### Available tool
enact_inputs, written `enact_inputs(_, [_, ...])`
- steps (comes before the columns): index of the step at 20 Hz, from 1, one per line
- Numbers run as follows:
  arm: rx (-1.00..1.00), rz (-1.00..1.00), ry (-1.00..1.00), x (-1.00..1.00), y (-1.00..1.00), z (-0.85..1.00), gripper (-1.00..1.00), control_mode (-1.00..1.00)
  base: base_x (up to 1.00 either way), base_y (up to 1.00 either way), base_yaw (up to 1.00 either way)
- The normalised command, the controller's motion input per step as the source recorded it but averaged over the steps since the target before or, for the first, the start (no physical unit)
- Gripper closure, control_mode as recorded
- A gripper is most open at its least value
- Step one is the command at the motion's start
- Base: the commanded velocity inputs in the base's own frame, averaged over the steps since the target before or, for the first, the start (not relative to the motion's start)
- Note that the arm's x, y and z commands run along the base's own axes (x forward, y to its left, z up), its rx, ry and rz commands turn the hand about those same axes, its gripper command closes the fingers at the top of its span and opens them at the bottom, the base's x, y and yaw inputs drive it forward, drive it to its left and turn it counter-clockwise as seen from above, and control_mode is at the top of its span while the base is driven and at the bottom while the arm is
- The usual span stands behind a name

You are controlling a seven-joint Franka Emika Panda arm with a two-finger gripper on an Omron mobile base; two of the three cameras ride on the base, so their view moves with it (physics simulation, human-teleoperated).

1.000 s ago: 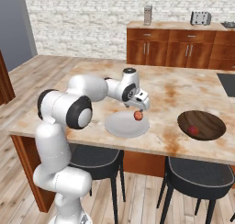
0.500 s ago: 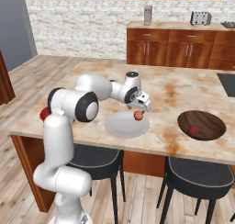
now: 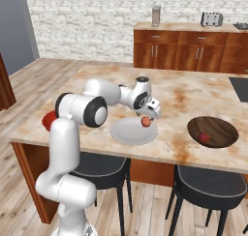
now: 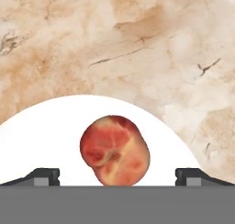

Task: Take the fruits from the plate on the dining counter and place two fruits in each bowl.

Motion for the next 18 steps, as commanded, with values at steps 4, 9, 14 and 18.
enact_inputs(4, [0.0,0.0,0.03,0.0,0.0,-0.31,-1.0,-1.0,0.0,0.0,0.0])
enact_inputs(9, [0.0,0.0,0.04,0.0,0.0,-0.25,-1.0,-1.0,0.0,0.0,0.0])
enact_inputs(14, [0.0,0.0,0.02,0.06,0.0,-0.15,-1.0,-1.0,0.0,0.0,0.0])
enact_inputs(18, [0.0,0.0,0.0,0.1,0.0,-0.14,-1.0,-1.0,0.0,0.0,0.0])
